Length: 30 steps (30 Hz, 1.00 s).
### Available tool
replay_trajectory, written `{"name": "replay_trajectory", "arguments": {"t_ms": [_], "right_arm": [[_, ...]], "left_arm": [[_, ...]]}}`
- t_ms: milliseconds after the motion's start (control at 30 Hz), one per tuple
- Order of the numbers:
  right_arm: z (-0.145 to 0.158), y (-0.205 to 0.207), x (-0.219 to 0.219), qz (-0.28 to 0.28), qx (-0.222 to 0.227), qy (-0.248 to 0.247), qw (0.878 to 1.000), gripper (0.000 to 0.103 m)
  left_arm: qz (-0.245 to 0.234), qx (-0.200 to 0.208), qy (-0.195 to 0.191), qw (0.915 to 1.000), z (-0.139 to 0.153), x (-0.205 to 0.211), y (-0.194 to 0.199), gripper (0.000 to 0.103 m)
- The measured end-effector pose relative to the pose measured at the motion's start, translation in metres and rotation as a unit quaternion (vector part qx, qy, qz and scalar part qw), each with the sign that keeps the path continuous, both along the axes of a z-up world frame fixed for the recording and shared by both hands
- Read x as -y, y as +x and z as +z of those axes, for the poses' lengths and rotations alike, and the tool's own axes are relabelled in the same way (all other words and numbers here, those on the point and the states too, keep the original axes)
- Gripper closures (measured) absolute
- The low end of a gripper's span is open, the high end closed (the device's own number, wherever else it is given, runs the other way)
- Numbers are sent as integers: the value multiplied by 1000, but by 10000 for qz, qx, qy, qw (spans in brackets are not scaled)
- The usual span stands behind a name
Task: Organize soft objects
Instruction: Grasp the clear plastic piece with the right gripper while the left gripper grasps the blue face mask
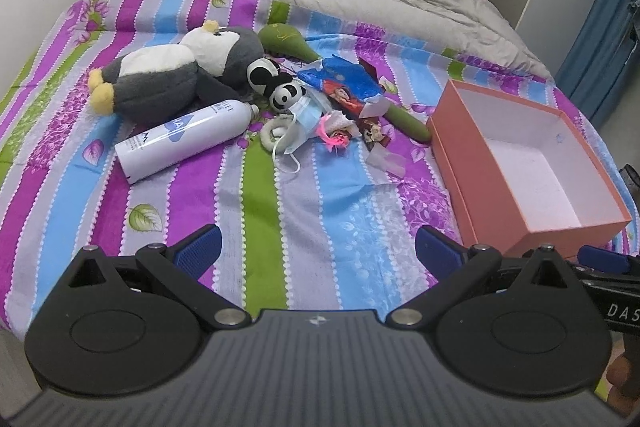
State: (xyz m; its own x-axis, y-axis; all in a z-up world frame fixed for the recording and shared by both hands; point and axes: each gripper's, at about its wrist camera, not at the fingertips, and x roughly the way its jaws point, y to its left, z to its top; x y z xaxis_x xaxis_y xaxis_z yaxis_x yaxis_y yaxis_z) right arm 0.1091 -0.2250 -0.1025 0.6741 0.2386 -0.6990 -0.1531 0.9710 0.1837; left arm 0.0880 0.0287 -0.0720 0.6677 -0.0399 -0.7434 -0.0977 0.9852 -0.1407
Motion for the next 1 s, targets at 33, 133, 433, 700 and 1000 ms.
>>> {"name": "replay_trajectory", "arguments": {"t_ms": [33, 133, 433, 700, 1000], "right_arm": [[-1, 4, -2, 14, -23, -17, 10000, 0], [-4, 17, -8, 100, -87, -40, 9999, 0], [-14, 55, -29, 330, -124, -187, 9992, 0], [-31, 97, -50, 571, -244, -46, 9981, 3], [-67, 151, -67, 549, -471, -277, 9970, 30]], "left_arm": [[5, -22, -1, 10000, -2, -1, 5, 0], [37, -74, -56, 9999, -8, -6, 20, 0], [178, -53, -204, 9996, -28, -24, 63, 0], [234, -30, -470, 9986, -54, -44, 107, 1], [152, 22, -666, 9977, -87, -54, 164, 22]]}}
